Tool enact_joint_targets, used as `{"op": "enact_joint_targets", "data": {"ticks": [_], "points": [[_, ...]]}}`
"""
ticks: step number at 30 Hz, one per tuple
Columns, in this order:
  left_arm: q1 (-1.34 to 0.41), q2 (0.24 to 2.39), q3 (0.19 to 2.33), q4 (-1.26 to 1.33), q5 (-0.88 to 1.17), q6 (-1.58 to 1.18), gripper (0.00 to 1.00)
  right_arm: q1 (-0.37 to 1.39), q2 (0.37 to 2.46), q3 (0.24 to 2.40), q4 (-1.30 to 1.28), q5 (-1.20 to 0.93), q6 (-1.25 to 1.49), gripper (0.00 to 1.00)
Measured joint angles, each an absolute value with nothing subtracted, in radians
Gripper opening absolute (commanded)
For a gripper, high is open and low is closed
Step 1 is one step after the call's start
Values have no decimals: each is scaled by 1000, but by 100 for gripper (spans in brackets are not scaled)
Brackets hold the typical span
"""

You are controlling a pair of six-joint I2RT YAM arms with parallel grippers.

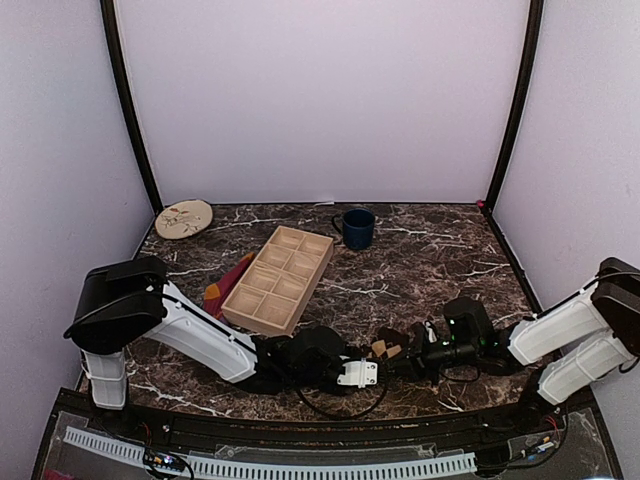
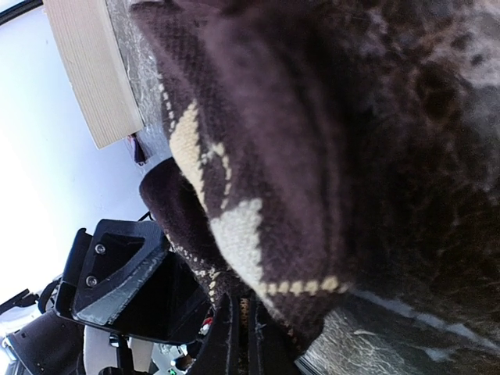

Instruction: Roll the socks

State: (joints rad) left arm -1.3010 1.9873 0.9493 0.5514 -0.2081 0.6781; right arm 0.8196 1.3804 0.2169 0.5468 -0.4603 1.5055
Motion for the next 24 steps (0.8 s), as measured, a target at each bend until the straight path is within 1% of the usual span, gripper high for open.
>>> {"op": "enact_joint_targets", "data": {"ticks": [16, 24], "points": [[-1301, 2000, 950, 611, -239, 719, 38, 793, 1411, 213, 555, -511, 1499, 0], [-1301, 2000, 952, 577, -178, 712, 39, 791, 1421, 213, 555, -527, 1496, 0]]}}
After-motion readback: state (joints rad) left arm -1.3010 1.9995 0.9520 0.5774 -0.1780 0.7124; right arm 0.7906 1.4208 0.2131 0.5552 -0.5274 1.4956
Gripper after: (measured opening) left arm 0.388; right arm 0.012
